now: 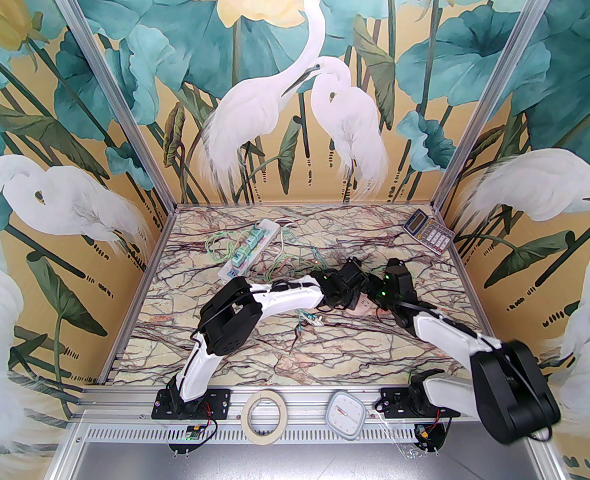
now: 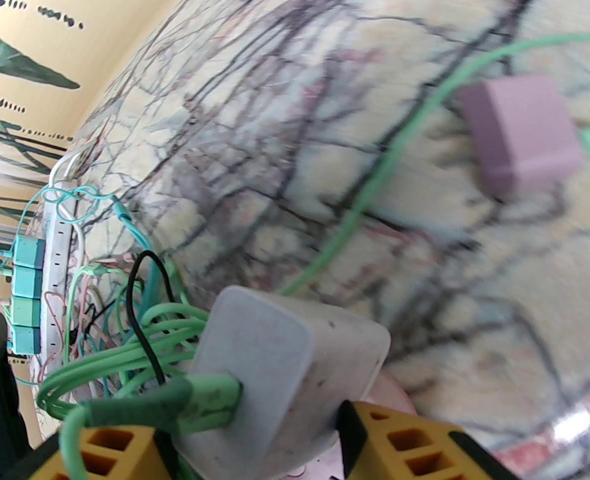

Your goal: Pull the plug off the socket

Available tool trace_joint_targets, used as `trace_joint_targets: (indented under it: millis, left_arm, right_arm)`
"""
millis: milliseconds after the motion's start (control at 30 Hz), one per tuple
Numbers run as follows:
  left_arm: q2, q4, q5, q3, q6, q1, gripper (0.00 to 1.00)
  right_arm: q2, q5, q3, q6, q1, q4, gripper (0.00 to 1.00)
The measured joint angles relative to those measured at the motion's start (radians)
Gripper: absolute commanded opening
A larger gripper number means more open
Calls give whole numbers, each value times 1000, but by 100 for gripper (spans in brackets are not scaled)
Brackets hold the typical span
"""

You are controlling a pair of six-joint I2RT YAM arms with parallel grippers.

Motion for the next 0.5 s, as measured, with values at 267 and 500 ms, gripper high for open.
trace_joint_targets:
  millis: [267,500]
  left_arm:
    - [0,-3,-4,0,2,-2,35]
    - [0,-1,31,0,10,-44,35]
  right_arm:
    - [-27,2,-16,-2,-2,9,61]
    - [-246,79,-68,-3,0,-209,65]
